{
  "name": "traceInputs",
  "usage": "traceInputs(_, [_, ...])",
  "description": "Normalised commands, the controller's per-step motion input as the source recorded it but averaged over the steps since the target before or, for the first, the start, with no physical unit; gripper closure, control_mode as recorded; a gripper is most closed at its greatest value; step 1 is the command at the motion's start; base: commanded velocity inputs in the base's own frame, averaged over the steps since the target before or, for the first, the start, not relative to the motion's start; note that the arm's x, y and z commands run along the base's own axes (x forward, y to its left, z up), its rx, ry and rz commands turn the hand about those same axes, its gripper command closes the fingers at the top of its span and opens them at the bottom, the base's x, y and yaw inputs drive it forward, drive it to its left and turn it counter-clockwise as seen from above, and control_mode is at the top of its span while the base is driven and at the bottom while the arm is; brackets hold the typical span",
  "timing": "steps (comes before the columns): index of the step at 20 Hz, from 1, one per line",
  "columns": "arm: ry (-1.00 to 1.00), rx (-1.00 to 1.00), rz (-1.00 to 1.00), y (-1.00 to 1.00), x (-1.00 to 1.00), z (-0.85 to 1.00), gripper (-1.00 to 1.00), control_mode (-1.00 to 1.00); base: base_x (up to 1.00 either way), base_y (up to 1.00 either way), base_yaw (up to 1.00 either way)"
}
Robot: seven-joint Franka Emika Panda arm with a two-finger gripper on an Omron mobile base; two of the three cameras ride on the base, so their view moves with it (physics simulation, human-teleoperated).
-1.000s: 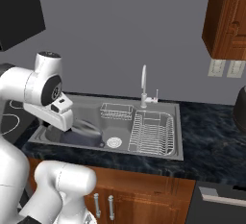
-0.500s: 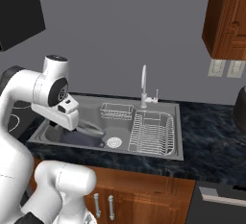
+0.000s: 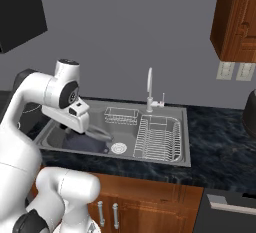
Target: Move the pot and pan from the stove into the sink.
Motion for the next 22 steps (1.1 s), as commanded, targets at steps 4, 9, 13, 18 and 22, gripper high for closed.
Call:
traceInputs(4, [0.00, -0.02, 0.00, -0.04, 0.06, -0.31, 1.00, -1.00, 0.00, 0.00, 0.00])
traceInputs(9, [0.00, -0.03, 0.00, -0.04, 0.09, -0.32, 1.00, -1.00, 0.00, 0.00, 0.00])
traceInputs(13, [0.00, -0.02, 0.00, -0.09, 0.16, -0.26, 1.00, -1.00, 0.00, 0.00, 0.00])
traceInputs(18, [0.00, -0.01, 0.00, -0.10, 0.17, -0.23, 1.00, -1.00, 0.00, 0.00, 0.00])
traceInputs(22, [-0.01, 0.00, 0.00, -0.12, 0.17, -0.14, 1.00, -1.00, 0.00, 0.00, 0.00])
